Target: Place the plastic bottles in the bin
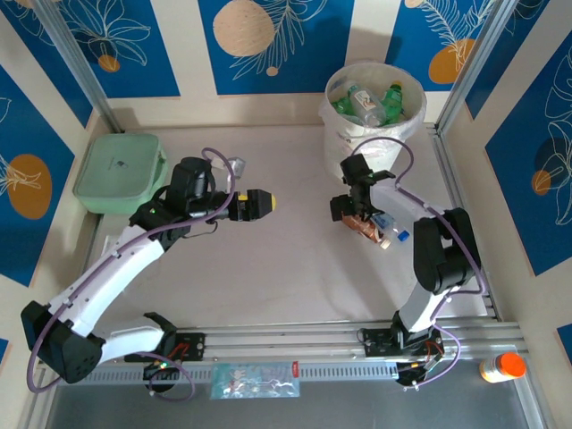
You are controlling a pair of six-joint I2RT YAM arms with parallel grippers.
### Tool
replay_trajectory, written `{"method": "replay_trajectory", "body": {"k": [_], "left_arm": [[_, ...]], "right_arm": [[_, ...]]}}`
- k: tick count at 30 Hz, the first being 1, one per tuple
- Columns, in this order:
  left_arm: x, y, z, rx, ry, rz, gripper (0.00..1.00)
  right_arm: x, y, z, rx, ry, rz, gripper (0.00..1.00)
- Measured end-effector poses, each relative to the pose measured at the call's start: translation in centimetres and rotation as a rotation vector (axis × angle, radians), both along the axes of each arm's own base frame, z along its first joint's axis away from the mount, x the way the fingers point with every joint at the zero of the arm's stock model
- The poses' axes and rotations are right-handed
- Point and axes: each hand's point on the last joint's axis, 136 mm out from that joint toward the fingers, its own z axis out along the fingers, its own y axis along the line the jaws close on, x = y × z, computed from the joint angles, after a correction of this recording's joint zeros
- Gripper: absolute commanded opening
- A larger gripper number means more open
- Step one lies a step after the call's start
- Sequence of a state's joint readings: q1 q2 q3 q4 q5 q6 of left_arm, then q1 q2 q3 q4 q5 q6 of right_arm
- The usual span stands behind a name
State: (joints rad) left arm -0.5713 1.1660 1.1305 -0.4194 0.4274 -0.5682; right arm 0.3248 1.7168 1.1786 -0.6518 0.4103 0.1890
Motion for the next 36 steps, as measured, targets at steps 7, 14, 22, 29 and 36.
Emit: {"method": "replay_trajectory", "body": {"k": [7, 14, 22, 29, 36], "left_arm": [[0.9, -0.8, -0.3, 0.007, 0.027, -0.014, 0.95], [2.3, -1.7, 1.4, -0.011, 0.006, -0.019, 0.95], [2.8, -2.2, 1.8, -0.018, 0.006, -0.019, 0.95], [2.8, -2.2, 1.8, -0.023, 0.014, -0.023, 0.95], [2.2, -1.9, 1.8, -0.026, 0.010, -0.027, 0.95]], "right_arm": [[-0.5, 0.8, -2.2, -0.030, 0.056, 0.053, 0.84], [-0.4, 1.4, -2.6, -0.028, 0.067, 0.078, 0.72], [-0.3, 1.7, -2.5, -0.011, 0.068, 0.084, 0.61], [-0.8, 3.3, -2.5, -0.011, 0.064, 0.127, 0.60], [-1.9, 4.5, -2.0, 0.026, 0.070, 0.145, 0.53]]}}
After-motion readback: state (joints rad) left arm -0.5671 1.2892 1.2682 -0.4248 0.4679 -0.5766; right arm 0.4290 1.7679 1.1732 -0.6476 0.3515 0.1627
